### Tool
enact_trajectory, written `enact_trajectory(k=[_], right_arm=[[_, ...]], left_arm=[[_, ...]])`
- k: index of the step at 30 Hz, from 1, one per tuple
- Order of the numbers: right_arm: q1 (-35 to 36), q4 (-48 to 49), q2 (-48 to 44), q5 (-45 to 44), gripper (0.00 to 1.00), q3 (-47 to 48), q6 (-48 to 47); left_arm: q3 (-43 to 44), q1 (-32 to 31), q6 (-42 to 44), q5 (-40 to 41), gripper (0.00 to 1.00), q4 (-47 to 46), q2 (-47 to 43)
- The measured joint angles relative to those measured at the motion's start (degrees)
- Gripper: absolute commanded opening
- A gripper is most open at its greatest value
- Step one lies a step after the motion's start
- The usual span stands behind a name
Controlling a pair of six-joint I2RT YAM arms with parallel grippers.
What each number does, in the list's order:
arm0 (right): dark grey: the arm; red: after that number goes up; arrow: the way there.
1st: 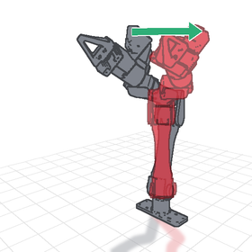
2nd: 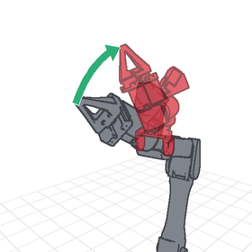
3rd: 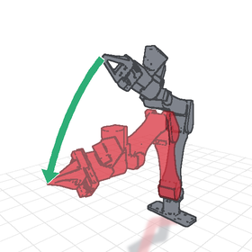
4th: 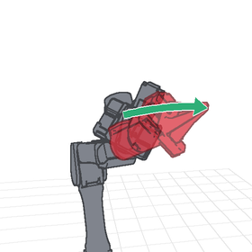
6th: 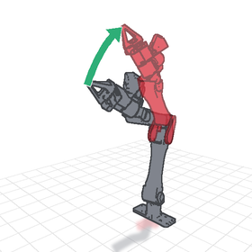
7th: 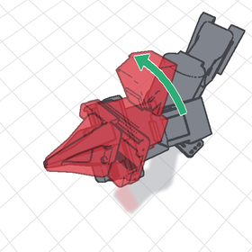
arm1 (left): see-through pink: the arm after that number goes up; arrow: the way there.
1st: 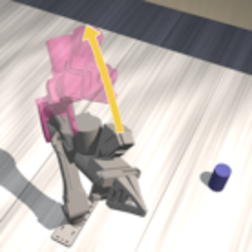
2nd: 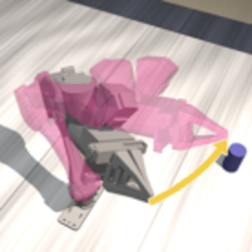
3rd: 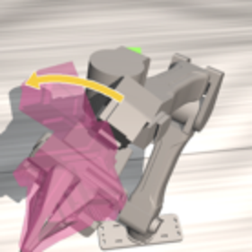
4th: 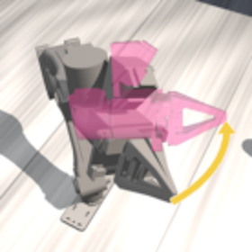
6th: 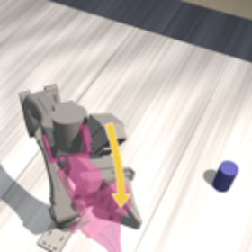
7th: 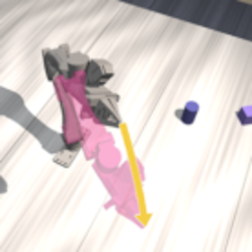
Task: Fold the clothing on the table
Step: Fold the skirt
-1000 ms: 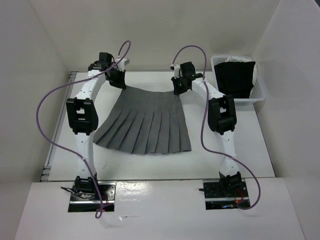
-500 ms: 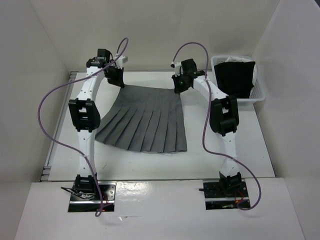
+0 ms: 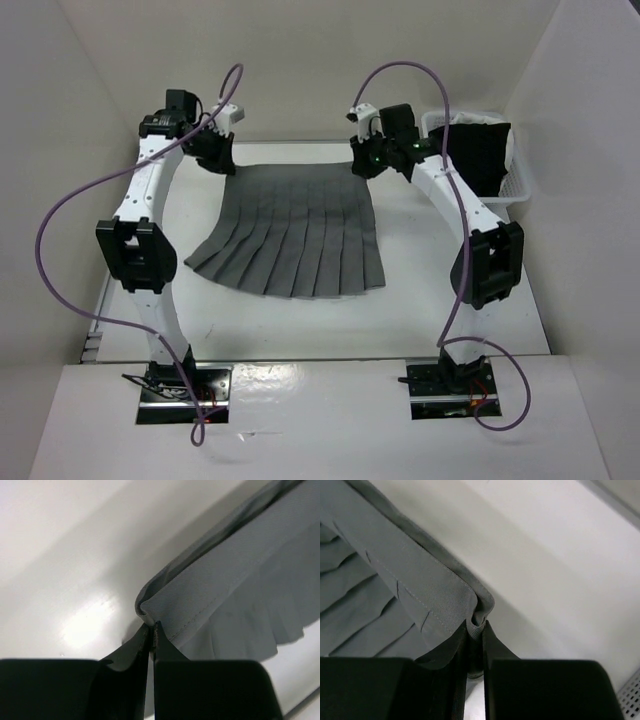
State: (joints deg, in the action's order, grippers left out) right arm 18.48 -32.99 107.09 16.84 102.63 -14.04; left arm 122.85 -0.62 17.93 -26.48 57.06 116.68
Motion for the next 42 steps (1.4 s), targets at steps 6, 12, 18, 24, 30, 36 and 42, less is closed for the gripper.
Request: enact_trajectory(k=[6, 12, 18, 24, 30, 36, 42], right_arm=[[5.6, -4.0, -4.6, -0.7, 0.0, -9.2, -4.9], [11.7, -7.2, -9.2, -0.6, 0.0, -20.4, -9.6], [15.8, -8.0, -14.1, -0.1, 0.0, -25.0, -12.9], [21.3, -11.7, -17.8, 0.3, 0.29, -27.5, -17.4], [31.5, -23.4, -18.5, 3.7, 0.62, -28.2, -22.6], [37.4, -30.3, -18.5, 7.4, 0.64, -30.9, -26.4], [32.9, -25.5, -22.2, 2.9, 0.84, -34.2, -22.1]], left_arm=[[-19.5, 0.0, 6.1, 2.4, 0.0, -0.5, -8.7], [-35.4, 0.0, 11.9, 5.0, 0.0, -0.1, -15.9], [-44.0, -0.1, 16.3, 6.6, 0.09, -0.8, -24.8], [-49.3, -0.1, 21.2, 8.3, 0.24, 0.0, -30.5], [-51.7, 1.0, 26.4, 11.3, 0.3, 2.1, -37.7], [-52.5, 4.6, 28.0, 11.5, 0.43, 1.3, -46.3], [-53.9, 4.8, 22.2, 11.4, 0.6, -2.0, -47.2]])
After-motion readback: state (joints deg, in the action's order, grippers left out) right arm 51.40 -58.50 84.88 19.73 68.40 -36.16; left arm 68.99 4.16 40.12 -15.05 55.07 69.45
